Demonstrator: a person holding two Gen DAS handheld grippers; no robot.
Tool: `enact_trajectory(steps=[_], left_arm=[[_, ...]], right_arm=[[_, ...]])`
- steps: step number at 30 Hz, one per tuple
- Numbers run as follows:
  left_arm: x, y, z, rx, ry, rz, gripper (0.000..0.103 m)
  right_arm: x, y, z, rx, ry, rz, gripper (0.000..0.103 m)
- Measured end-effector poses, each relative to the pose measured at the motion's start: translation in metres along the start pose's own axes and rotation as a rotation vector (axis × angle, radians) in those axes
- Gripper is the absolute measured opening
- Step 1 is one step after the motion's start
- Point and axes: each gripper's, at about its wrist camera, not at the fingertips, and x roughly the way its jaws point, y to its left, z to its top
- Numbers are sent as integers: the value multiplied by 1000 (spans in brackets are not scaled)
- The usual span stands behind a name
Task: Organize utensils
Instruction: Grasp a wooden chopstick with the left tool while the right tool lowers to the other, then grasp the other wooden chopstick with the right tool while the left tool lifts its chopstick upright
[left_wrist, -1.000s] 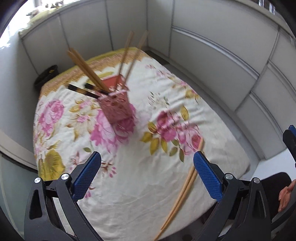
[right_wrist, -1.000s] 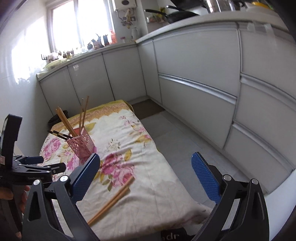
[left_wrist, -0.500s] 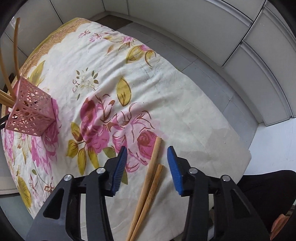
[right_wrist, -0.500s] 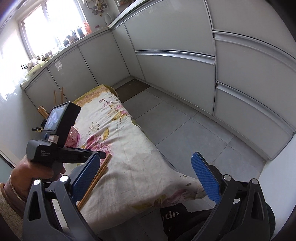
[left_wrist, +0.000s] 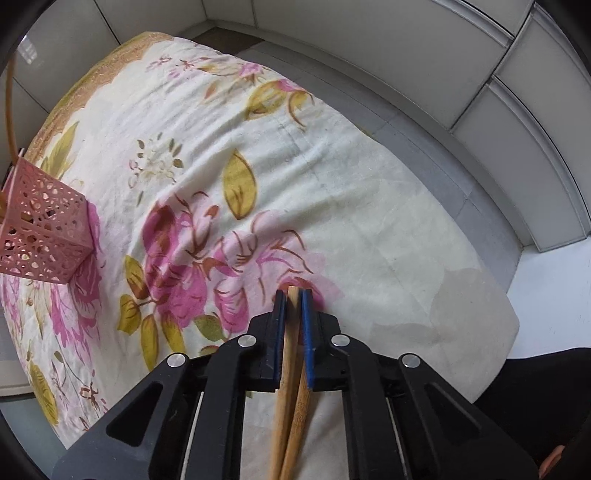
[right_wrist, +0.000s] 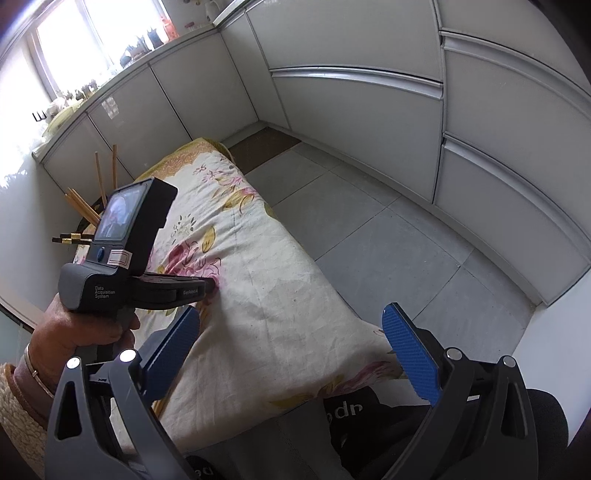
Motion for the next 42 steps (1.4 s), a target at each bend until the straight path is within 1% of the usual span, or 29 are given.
enact_trajectory(steps=[2, 3, 4, 6, 8, 10, 13, 15, 19, 22, 27, 30, 31, 33, 34, 35, 36, 38, 39, 41, 42], left_arm=[[-14, 19, -6, -55, -47, -28, 7], [-23, 28, -10, -70, -73, -30, 7], [-33, 37, -16, -82, -98, -27, 7], [-54, 57, -28, -110, -144, -35, 7], [-75, 75, -41, -140, -188, -28, 7], [-91, 90, -51, -165, -227, -26, 7], [-109, 109, -65, -193, -276, -30, 7], [-121, 117, -74, -209, -303, -34, 7], [-132, 123, -87, -213, -346, -19, 7], [-140, 128, -99, -216, -365, -29, 7], [-145, 137, -107, -247, -386, -36, 7], [-144, 138, -110, -254, -386, -37, 7], [-144, 138, -111, -256, -386, -37, 7], [-145, 139, -112, -262, -388, -34, 7], [-145, 139, -113, -265, -391, -30, 7], [-146, 139, -113, -269, -396, -21, 7], [-147, 139, -114, -272, -401, -14, 7], [-150, 138, -115, -283, -415, -12, 7], [-152, 138, -116, -290, -424, -12, 7], [-157, 139, -119, -302, -443, -12, 7], [-160, 139, -120, -309, -451, -11, 7]], right_arm=[[14, 12, 1, -6, 49, 12, 96], [23, 19, 2, -11, 84, 4, 96], [33, 26, 2, -18, 116, 2, 94], [55, 42, 3, -20, 184, 2, 82], [78, 60, 6, -28, 258, 1, 66], [98, 75, 6, -41, 328, -27, 58], [120, 94, 6, -44, 393, -64, 57], [128, 107, 3, -68, 407, -101, 57], [140, 119, -9, -102, 433, -176, 57], [135, 111, -10, -39, 418, -157, 57], [139, 101, 0, 25, 460, -143, 58], [141, 105, 3, 51, 468, -109, 58], [143, 107, 4, 55, 466, -114, 57], [146, 114, 5, 32, 450, -146, 46], [146, 118, 4, 9, 436, -171, 31], [148, 124, 3, -22, 419, -191, 22], [149, 130, 0, -56, 400, -207, 20], [151, 142, -5, -122, 370, -203, 13], [150, 143, -7, -128, 360, -183, 12], [147, 141, -9, -95, 360, -71, 7], [145, 138, -10, -73, 355, -23, 8]])
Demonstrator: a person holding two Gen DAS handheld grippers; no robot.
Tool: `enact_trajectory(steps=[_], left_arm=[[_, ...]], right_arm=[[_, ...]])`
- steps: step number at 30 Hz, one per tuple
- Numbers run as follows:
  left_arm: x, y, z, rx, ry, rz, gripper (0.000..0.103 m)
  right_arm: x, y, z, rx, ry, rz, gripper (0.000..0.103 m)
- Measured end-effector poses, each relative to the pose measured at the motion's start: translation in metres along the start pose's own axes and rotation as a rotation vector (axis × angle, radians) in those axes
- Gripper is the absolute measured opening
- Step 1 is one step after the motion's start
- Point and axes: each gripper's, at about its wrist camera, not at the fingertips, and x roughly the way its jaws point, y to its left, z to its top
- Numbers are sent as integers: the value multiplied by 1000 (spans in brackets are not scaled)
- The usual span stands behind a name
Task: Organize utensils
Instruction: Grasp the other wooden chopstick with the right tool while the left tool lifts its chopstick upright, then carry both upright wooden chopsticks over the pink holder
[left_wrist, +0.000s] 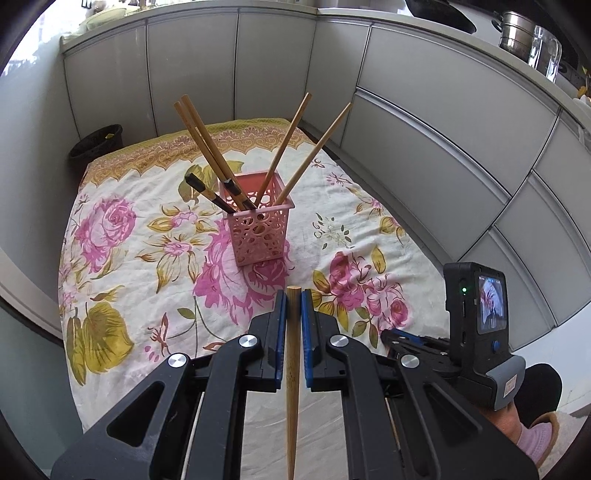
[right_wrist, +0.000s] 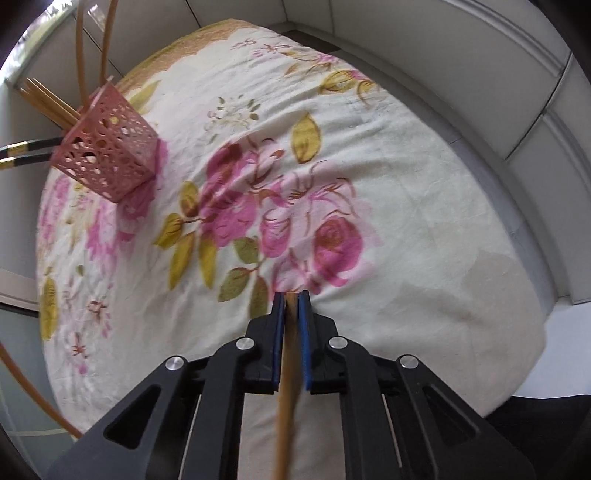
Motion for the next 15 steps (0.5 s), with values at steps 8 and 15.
enact_trajectory(steps=[8, 15], left_arm=[[-35, 12, 3, -80, -84, -27, 7], [-58, 13, 21, -108, -169, -9, 7]], right_arm=[[-71, 0, 2, -53, -263, 246, 7], [-144, 16, 4, -200, -556, 284, 8]])
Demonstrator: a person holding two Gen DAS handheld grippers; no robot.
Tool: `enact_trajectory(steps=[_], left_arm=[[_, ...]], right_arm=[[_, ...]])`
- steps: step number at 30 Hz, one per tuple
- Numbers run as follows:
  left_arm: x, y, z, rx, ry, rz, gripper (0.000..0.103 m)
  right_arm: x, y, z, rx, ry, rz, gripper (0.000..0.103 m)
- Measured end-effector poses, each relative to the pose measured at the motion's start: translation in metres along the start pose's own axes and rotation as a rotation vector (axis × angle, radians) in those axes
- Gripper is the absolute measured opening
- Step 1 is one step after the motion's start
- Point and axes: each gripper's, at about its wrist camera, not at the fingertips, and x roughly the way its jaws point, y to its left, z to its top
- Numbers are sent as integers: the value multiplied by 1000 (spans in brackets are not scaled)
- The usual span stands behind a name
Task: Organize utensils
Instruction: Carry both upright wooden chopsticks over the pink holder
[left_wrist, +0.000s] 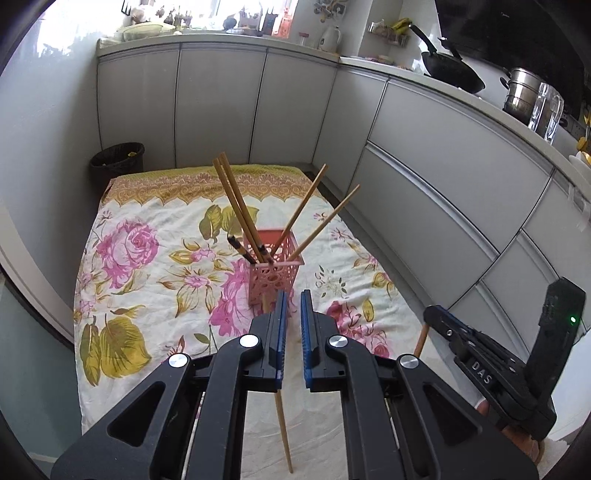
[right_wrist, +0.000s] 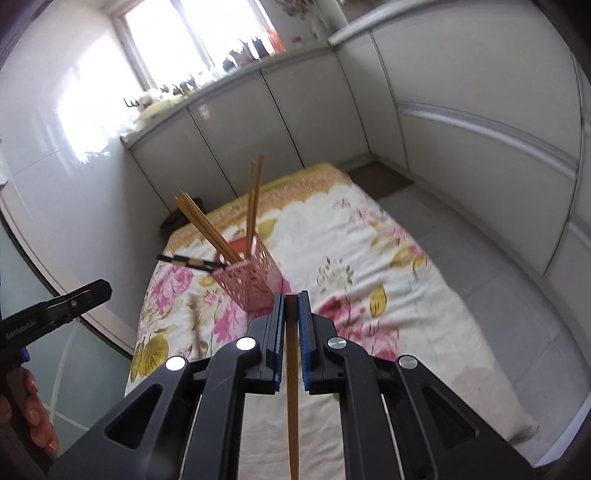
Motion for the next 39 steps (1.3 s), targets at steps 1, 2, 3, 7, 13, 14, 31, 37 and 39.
enact_trajectory(steps=[1, 2, 3, 7, 13, 14, 31, 37, 39], left_arm=[[-2, -1, 4, -1, -16, 5, 6], [-5, -2, 9, -2, -33, 10, 6], [-8, -3, 14, -2, -51, 11, 5], [-12, -13, 34, 24, -69, 4, 4], [26, 2, 20, 29, 85, 48, 4], [39, 10, 11, 19, 131, 62, 4], [187, 74, -81, -174, 551, 173, 26], [172, 42, -99, 75, 618, 127, 11], [162, 36, -106, 115, 713, 40, 12]], right_arm=[[-9, 8, 5, -41, -47, 1, 8], [-17, 14, 11, -72, -83, 7, 8], [-23, 20, 16, -92, -113, 15, 8], [-34, 34, 41, -124, -165, 38, 8], [-13, 14, 53, -47, -55, 23, 8], [-8, 9, 53, -22, -26, 27, 8], [6, -27, 54, 106, 125, 53, 8], [2, -39, 55, 186, 194, 98, 8], [1, -42, 56, 201, 220, 103, 8]])
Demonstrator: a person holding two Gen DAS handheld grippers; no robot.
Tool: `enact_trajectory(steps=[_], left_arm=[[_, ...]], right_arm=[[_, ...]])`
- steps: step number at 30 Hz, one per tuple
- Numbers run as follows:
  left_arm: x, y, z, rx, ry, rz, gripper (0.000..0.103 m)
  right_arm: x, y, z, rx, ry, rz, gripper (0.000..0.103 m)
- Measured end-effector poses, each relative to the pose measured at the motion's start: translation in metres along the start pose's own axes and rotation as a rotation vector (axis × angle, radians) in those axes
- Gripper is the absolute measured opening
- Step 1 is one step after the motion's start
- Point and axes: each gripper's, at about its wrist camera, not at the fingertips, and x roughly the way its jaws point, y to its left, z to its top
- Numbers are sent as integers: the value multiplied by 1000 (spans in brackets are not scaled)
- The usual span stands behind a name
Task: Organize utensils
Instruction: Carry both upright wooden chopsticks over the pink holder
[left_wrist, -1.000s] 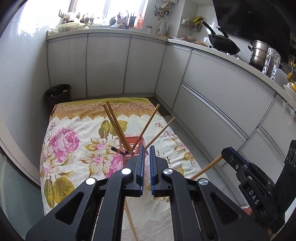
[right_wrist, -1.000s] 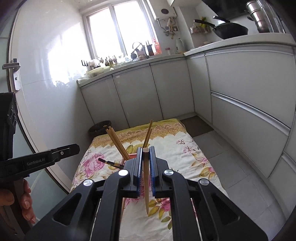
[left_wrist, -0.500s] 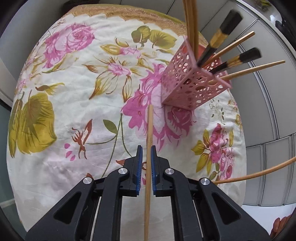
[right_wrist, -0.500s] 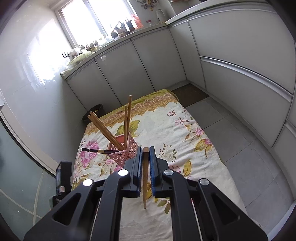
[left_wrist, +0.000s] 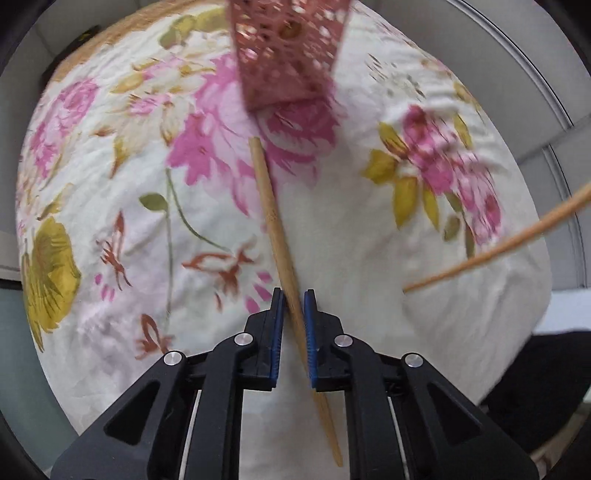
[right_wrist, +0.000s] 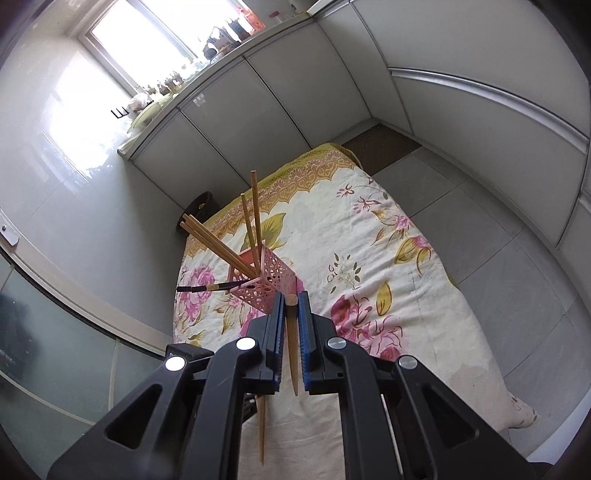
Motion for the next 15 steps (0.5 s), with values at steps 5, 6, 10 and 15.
enact_trajectory(steps=[5, 6, 10, 15], left_arm=[[-21, 18, 16, -79, -62, 66, 30], [-21, 19, 24, -87, -72, 70, 34], [-7, 14, 49, -109, -86, 115, 34], [-5, -11, 51, -41, -134, 199, 6]], right_arm=[[7, -8, 4, 20, 54, -30, 8], [10, -10, 4, 29, 59, -28, 8], [13, -15, 4, 41, 68, -42, 8], [13, -18, 6, 45, 78, -47, 8]])
